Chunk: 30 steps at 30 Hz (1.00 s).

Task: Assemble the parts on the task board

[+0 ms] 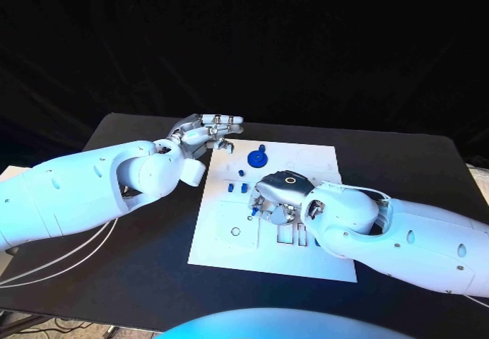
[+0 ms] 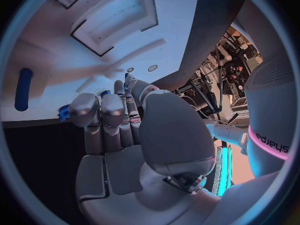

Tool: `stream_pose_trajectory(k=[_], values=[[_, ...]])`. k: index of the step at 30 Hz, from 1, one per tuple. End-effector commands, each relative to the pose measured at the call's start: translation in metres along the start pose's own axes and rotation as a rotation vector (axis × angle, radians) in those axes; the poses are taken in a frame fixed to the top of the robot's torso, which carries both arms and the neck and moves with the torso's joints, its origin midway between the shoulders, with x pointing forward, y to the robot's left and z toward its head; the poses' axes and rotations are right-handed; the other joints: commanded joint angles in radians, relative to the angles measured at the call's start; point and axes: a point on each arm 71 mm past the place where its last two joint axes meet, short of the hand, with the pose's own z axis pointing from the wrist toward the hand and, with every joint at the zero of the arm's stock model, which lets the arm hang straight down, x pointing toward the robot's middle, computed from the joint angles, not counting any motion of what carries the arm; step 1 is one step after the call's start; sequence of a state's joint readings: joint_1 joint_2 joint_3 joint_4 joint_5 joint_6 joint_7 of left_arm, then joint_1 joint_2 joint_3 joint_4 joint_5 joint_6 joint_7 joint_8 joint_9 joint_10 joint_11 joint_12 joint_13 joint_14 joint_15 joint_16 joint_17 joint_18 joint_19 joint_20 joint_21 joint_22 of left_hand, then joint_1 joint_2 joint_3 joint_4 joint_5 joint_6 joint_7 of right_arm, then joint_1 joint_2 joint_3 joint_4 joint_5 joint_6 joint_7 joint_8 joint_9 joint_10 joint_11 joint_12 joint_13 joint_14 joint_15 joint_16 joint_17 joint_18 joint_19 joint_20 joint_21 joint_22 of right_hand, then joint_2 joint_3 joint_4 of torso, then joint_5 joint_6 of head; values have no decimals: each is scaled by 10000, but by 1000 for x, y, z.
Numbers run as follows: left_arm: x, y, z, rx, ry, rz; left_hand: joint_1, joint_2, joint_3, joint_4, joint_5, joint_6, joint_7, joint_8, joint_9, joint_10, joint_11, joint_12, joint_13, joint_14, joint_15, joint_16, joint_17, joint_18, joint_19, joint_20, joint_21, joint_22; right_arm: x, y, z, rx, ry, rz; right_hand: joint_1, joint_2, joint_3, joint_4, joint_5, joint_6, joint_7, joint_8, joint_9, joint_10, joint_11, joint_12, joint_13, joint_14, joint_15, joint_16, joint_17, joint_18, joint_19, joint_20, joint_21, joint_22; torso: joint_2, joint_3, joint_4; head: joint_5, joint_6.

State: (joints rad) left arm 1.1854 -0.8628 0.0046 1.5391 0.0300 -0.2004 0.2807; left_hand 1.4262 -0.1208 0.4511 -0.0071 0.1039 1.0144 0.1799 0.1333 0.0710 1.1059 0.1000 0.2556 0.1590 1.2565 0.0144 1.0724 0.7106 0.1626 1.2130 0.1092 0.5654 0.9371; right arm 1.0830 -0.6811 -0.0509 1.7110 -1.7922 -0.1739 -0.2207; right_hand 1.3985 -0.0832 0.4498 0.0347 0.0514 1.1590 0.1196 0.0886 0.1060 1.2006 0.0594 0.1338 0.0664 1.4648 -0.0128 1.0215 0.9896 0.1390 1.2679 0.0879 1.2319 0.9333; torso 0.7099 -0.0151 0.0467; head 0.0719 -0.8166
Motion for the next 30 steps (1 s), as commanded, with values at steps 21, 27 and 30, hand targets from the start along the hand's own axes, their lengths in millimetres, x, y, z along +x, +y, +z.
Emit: stream_pose_trajectory(k=[21,27,30], values=[[6,0,1,-75,330,-61,13,85,-51,-5,63,-100,-10,-40,-12,-97,13,61,15,-82,0,-19,-42,195,-46,26,-72,-17,7,5,5,-216,477,128,-109,-28,-25,74,-18,16,62,-10,11,-21,63,-82,-8,224,-40,-2,-19,-153,35,-7,9,-17,15,16,-5,-9,-209],[6,1,1,-98,347,-65,8,81,-59,-6,61,-105,-8,-39,-11,-114,16,64,14,-87,2,-20,-48,196,-46,27,-75,-19,8,4,6,-158,594,119,-122,-36,-35,77,-17,16,62,-12,13,-21,64,-87,-7,225,-38,8,-10,-151,32,-6,6,-22,3,10,3,-27,-277],[6,1,1,-107,363,-69,8,81,-59,-6,61,-105,-8,-39,-11,-114,16,64,14,-87,2,-20,-48,196,-46,27,-75,-19,9,2,6,-86,644,72,-153,-46,-56,91,-19,12,63,-17,14,-21,67,-96,-6,222,-35,7,-14,-151,32,-2,7,-20,8,5,3,-36,-297]])
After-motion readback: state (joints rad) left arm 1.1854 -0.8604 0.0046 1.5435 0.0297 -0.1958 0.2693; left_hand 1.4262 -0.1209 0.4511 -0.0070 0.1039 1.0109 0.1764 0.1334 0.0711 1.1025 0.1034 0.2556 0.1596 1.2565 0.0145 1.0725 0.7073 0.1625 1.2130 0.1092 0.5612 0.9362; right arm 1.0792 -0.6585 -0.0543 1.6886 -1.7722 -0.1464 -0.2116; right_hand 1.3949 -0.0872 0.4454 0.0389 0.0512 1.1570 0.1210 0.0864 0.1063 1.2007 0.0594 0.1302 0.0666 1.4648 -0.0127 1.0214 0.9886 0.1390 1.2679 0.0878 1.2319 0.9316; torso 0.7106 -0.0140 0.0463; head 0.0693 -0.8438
